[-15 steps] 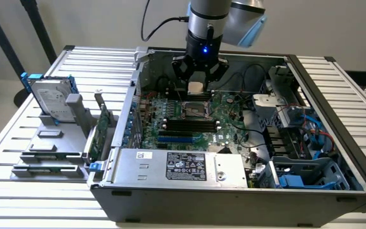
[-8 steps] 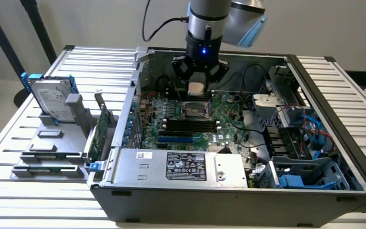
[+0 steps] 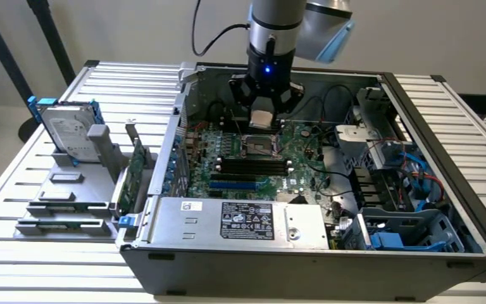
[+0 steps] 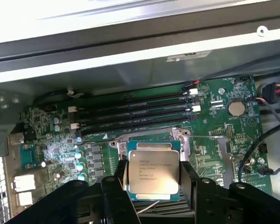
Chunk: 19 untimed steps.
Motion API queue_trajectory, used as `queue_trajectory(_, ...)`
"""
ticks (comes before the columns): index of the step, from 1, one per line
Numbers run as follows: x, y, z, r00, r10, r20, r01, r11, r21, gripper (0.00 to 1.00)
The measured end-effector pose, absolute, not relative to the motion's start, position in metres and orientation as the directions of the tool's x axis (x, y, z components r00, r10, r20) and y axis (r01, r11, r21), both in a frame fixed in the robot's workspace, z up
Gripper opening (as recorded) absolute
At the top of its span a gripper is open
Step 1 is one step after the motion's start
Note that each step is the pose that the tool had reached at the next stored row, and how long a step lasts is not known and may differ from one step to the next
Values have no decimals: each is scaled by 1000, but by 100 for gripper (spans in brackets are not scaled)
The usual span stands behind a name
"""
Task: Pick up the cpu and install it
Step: 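Place the cpu into insertion slot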
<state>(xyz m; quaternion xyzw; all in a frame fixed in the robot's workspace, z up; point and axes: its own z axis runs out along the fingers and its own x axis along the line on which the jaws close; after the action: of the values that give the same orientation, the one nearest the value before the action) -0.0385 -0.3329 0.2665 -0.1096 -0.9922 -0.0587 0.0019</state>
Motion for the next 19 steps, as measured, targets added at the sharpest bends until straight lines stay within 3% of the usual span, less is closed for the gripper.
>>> queue_trajectory(19, -38, -333, 259, -845, 535, 17, 533, 838, 116, 55)
